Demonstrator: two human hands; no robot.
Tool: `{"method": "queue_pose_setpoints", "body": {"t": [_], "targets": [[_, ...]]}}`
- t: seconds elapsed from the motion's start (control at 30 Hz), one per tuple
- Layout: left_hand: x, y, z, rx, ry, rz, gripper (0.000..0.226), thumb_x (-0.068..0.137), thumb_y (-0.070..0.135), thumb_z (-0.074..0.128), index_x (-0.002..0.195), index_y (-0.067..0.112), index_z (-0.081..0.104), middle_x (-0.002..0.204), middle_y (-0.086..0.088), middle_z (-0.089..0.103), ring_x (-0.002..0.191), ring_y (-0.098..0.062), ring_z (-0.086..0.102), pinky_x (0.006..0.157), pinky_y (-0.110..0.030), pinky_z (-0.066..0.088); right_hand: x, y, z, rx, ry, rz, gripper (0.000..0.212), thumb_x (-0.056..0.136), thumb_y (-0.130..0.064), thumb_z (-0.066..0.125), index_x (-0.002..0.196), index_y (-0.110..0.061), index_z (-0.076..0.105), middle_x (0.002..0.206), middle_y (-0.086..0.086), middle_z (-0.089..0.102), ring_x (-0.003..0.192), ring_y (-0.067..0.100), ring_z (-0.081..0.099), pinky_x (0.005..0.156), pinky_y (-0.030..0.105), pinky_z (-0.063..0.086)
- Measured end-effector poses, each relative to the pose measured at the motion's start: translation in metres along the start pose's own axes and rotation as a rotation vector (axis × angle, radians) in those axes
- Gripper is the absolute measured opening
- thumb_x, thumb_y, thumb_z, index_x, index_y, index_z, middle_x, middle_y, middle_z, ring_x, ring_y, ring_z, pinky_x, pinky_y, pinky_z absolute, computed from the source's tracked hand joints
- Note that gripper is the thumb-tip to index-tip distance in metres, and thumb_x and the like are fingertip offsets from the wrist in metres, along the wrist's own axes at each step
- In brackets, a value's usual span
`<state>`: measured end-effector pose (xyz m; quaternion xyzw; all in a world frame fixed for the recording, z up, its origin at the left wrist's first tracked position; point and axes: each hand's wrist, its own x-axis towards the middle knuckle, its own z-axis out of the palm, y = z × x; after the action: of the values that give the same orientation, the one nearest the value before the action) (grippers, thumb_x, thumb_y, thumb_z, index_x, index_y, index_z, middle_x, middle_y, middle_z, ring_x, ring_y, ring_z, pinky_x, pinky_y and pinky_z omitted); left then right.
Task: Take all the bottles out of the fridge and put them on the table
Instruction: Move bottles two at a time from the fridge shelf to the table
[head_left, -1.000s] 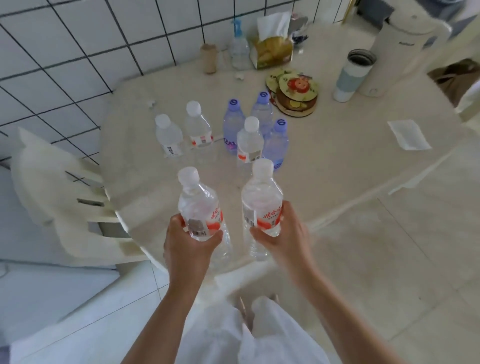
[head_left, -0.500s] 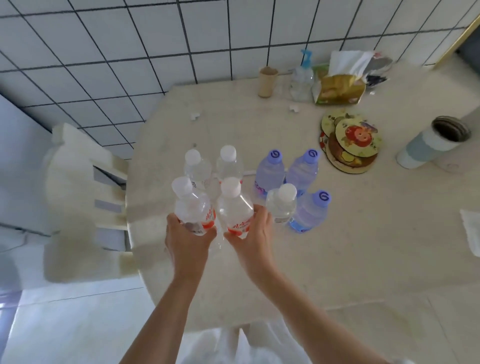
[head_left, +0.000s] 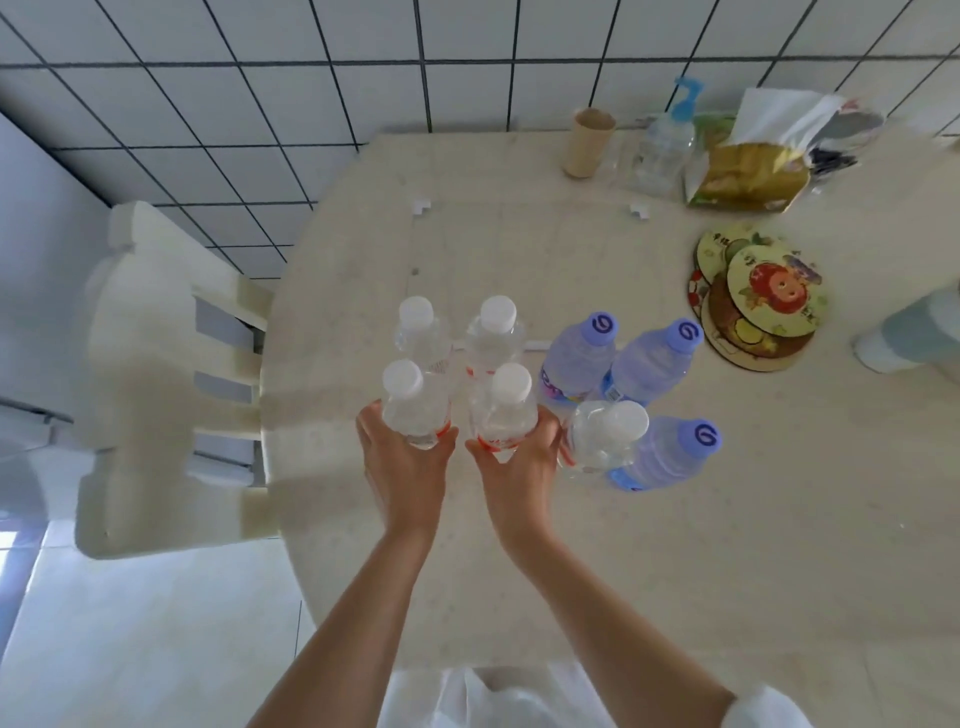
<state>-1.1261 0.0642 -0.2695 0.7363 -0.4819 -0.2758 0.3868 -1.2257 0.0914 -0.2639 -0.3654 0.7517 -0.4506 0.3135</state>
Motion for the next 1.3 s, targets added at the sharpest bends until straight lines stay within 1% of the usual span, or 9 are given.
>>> {"method": "queue_pose_setpoints", "body": {"t": [0.17, 0.3, 0.43, 0.63, 0.77, 0.93, 1.03, 1.17, 1.3], "targets": [[-0.009, -0.005, 0.004, 0.016, -0.024, 0.018, 0.078, 0.063, 0.029, 0.089, 0.121, 0.018, 0.038, 0.118, 0.0, 0.05, 0.095, -0.021, 0.057, 0.07, -0.031, 0.048, -0.003, 0.007, 0.008, -0.001, 0.009, -0.009, 0.069, 0.073, -0.012, 0.081, 0.126, -0.012, 0.037, 0.112, -0.004, 0.039, 0.099, -0.031, 0.035, 0.077, -0.009, 0.026], [-0.006, -0.008, 0.002, 0.023, -0.072, 0.016, 0.083, 0.064, 0.034, 0.088, 0.128, 0.018, 0.036, 0.125, 0.001, 0.049, 0.101, -0.02, 0.057, 0.072, -0.03, 0.047, -0.005, 0.006, 0.008, -0.008, -0.001, -0.034, 0.073, 0.073, -0.013, 0.082, 0.128, -0.014, 0.036, 0.113, -0.004, 0.038, 0.091, -0.013, 0.036, 0.079, -0.01, 0.026], [-0.004, -0.015, 0.0, -0.006, -0.128, 0.019, 0.086, 0.065, 0.03, 0.088, 0.132, 0.022, 0.034, 0.128, 0.002, 0.049, 0.108, -0.022, 0.056, 0.079, -0.035, 0.053, -0.004, 0.006, 0.006, -0.033, -0.012, -0.036, 0.075, 0.07, -0.011, 0.084, 0.129, -0.01, 0.037, 0.114, -0.003, 0.038, 0.094, -0.009, 0.034, 0.08, -0.01, 0.025], [-0.002, -0.022, -0.01, -0.044, -0.2, 0.046, 0.079, 0.072, 0.028, 0.084, 0.134, 0.027, 0.035, 0.13, 0.005, 0.05, 0.111, -0.016, 0.055, 0.086, -0.031, 0.051, -0.003, 0.005, 0.002, -0.074, -0.064, 0.047, 0.079, 0.072, -0.022, 0.083, 0.136, -0.015, 0.036, 0.125, 0.002, 0.045, 0.109, 0.01, 0.043, 0.087, 0.022, 0.035], [-0.003, -0.023, -0.02, -0.04, -0.235, 0.074, 0.07, 0.078, 0.029, 0.079, 0.134, 0.029, 0.038, 0.123, 0.015, 0.049, 0.109, -0.01, 0.056, 0.087, -0.036, 0.054, -0.009, 0.003, -0.001, -0.077, -0.065, 0.044, 0.072, 0.077, -0.022, 0.079, 0.135, -0.014, 0.037, 0.124, 0.004, 0.051, 0.11, 0.015, 0.048, 0.089, 0.025, 0.038], [-0.006, -0.025, -0.033, -0.039, -0.269, 0.057, 0.054, 0.087, 0.028, 0.07, 0.134, 0.023, 0.044, 0.126, 0.006, 0.053, 0.099, -0.01, 0.06, 0.083, -0.035, 0.057, -0.025, 0.004, -0.006, -0.072, -0.072, 0.048, 0.064, 0.084, -0.021, 0.072, 0.136, -0.014, 0.037, 0.133, 0.005, 0.047, 0.123, 0.023, 0.047, 0.102, 0.034, 0.041], [-0.014, -0.026, -0.046, -0.049, -0.289, 0.094, 0.046, 0.091, 0.028, 0.064, 0.133, 0.021, 0.048, 0.117, 0.006, 0.059, 0.094, -0.008, 0.062, 0.079, -0.025, 0.054, -0.043, 0.004, -0.009, -0.046, -0.04, 0.043, 0.059, 0.086, -0.021, 0.069, 0.136, -0.013, 0.038, 0.132, 0.004, 0.047, 0.12, 0.02, 0.049, 0.102, 0.042, 0.045], [-0.033, -0.032, -0.068, 0.0, -0.332, 0.087, 0.032, 0.092, 0.028, 0.059, 0.124, 0.023, 0.056, 0.09, 0.021, 0.062, 0.082, 0.009, 0.059, 0.069, -0.009, 0.044, -0.07, 0.007, -0.016, -0.016, -0.065, 0.031, 0.049, 0.089, -0.022, 0.066, 0.131, -0.014, 0.042, 0.122, 0.002, 0.053, 0.112, 0.019, 0.055, 0.097, 0.045, 0.048], [-0.059, -0.039, -0.093, 0.061, -0.318, 0.093, 0.027, 0.093, 0.029, 0.057, 0.12, 0.026, 0.059, 0.089, 0.013, 0.065, 0.08, 0.005, 0.06, 0.071, -0.018, 0.051, -0.098, 0.013, -0.03, -0.027, -0.118, -0.007, 0.044, 0.09, -0.025, 0.065, 0.128, -0.016, 0.045, 0.115, 0.001, 0.057, 0.11, 0.018, 0.057, 0.096, 0.044, 0.049]]}}
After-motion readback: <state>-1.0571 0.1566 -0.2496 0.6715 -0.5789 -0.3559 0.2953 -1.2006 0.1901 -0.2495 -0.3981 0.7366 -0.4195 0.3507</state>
